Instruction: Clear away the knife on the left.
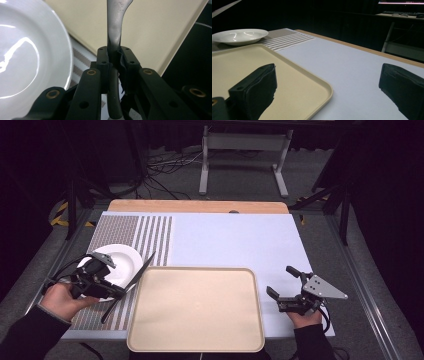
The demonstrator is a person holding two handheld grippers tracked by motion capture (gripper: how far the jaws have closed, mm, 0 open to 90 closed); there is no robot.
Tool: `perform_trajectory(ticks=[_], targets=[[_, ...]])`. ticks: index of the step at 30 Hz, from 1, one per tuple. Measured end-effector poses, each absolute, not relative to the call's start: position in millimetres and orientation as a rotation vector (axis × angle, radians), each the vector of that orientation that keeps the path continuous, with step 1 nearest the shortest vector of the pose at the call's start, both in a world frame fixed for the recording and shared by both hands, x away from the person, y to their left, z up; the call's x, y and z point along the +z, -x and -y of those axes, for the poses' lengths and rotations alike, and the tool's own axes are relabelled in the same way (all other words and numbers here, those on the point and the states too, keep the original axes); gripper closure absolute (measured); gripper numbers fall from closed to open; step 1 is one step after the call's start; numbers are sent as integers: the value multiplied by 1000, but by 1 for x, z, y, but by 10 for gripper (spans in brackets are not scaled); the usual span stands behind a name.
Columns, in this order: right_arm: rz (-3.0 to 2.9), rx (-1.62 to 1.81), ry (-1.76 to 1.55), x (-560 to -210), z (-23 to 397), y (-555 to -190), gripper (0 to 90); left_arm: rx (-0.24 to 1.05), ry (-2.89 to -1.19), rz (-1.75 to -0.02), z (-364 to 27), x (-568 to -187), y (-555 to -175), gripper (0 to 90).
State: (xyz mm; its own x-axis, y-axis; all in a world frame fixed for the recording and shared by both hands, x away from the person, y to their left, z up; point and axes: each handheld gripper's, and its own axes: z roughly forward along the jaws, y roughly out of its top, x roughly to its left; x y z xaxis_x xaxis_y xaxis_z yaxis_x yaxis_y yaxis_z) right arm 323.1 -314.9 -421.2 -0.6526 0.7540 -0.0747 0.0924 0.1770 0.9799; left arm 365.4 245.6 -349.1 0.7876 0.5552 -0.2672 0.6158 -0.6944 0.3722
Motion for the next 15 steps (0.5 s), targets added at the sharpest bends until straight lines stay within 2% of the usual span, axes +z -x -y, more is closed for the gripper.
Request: perform_trajectory(ticks=[15], targets=[[-1895,1515,-791,-421,315,-323,24,-284,-2497,-935,-217,-364,-363,800]])
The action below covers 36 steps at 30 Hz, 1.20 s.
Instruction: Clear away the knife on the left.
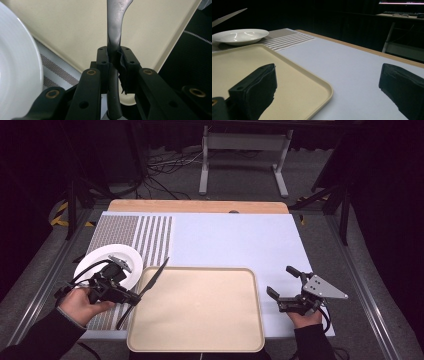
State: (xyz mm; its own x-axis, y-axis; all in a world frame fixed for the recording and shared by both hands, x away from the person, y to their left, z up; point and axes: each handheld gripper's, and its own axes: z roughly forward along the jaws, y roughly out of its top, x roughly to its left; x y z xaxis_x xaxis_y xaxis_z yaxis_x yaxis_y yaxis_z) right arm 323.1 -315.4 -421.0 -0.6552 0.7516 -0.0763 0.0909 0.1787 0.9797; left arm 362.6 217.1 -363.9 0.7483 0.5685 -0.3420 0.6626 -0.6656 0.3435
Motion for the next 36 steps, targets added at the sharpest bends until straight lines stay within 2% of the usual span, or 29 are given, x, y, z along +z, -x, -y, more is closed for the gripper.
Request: perform_trajectory(ticks=[11,36], targets=[[-1896,1517,-788,-421,315,-323,24,-380,-2468,-980,-200,-378,-364,800],[-1897,1520,-793,-420,316,-322,24,-448,-2548,-1023,-178,-404,-365,799]])
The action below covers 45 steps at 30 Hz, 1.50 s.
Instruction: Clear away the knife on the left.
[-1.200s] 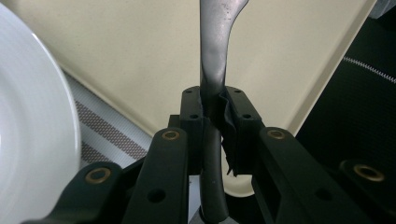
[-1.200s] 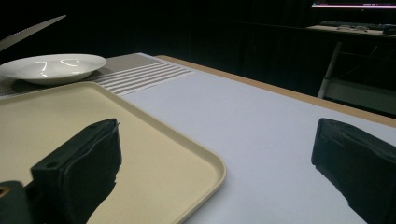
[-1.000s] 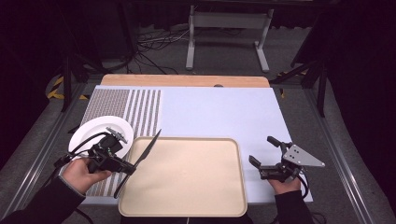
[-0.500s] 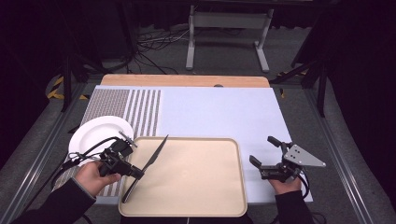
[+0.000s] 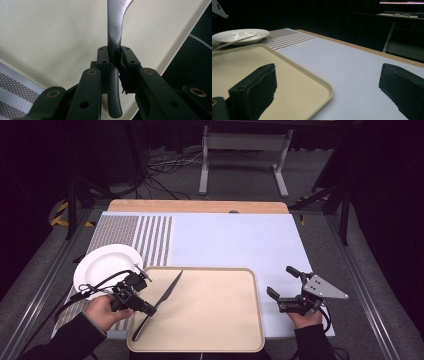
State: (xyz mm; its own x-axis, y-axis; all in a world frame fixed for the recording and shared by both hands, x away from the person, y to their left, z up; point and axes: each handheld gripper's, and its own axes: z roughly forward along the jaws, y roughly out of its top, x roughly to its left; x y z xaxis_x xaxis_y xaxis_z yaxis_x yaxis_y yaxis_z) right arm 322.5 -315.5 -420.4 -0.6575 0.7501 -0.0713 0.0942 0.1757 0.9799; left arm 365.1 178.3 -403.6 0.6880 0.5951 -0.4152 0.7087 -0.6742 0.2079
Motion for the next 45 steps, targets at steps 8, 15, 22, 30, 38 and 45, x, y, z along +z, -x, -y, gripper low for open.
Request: perform_trajectory(ticks=[8,15,22,30,38,45], targets=[[-1892,1523,-793,-420,316,-323,24,-458,-2576,-1012,-173,-410,-365,799],[-1889,1522,-794,-420,317,-322,24,-476,-2596,-1031,-168,-418,-365,797],[-1889,1521,-793,-420,317,-322,24,-482,-2619,-1032,-163,-425,-366,796],[-1889,1521,-792,-420,317,-322,24,-482,-2641,-1001,-162,-428,-366,790],[-1890,1522,-792,-420,317,-322,24,-493,-2554,-866,-169,-412,-368,553],[-1891,1522,-790,-420,316,-323,24,-460,-2470,-758,-169,-398,-367,463]])
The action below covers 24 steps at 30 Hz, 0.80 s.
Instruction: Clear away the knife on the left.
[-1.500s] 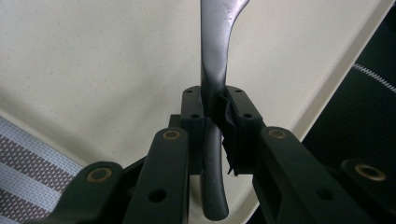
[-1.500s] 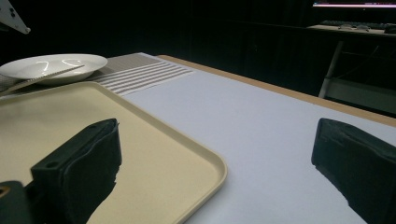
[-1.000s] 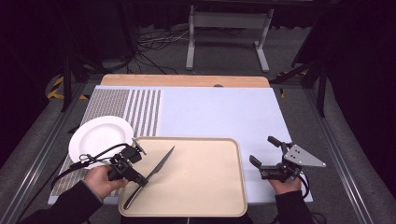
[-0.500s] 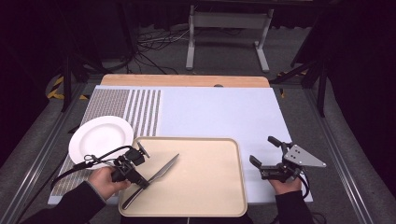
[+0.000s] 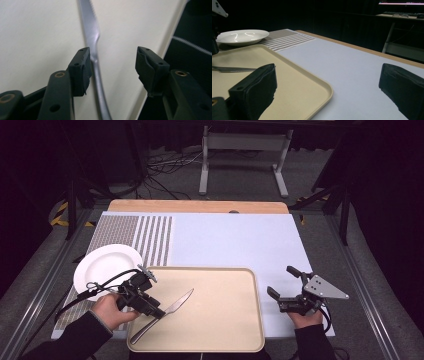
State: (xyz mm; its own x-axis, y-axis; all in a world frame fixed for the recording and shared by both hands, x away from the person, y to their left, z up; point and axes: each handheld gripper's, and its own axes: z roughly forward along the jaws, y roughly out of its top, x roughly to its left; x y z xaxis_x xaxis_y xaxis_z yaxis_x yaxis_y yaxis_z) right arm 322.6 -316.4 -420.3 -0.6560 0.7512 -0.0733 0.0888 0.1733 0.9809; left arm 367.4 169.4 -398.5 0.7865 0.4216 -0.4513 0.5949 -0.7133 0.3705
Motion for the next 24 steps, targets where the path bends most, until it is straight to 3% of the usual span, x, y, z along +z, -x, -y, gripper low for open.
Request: perform_trajectory(ticks=[4,6,13,20,21,24], targets=[[-1894,1518,-794,-421,316,-323,24,-423,-2420,-710,-170,-392,-365,441],[-1896,1517,-792,-421,316,-323,24,-302,-2438,-613,-161,-383,-358,445],[-1899,1514,-790,-421,315,-323,24,-212,-2473,-553,-142,-377,-358,523],[-1899,1516,-790,-421,317,-323,24,-250,-2468,-581,-131,-390,-370,702],[-1901,1516,-789,-421,317,-323,24,-266,-2457,-570,-129,-395,-372,847],[-1902,1516,-787,-421,317,-323,24,-260,-2461,-581,-125,-400,-372,900]])
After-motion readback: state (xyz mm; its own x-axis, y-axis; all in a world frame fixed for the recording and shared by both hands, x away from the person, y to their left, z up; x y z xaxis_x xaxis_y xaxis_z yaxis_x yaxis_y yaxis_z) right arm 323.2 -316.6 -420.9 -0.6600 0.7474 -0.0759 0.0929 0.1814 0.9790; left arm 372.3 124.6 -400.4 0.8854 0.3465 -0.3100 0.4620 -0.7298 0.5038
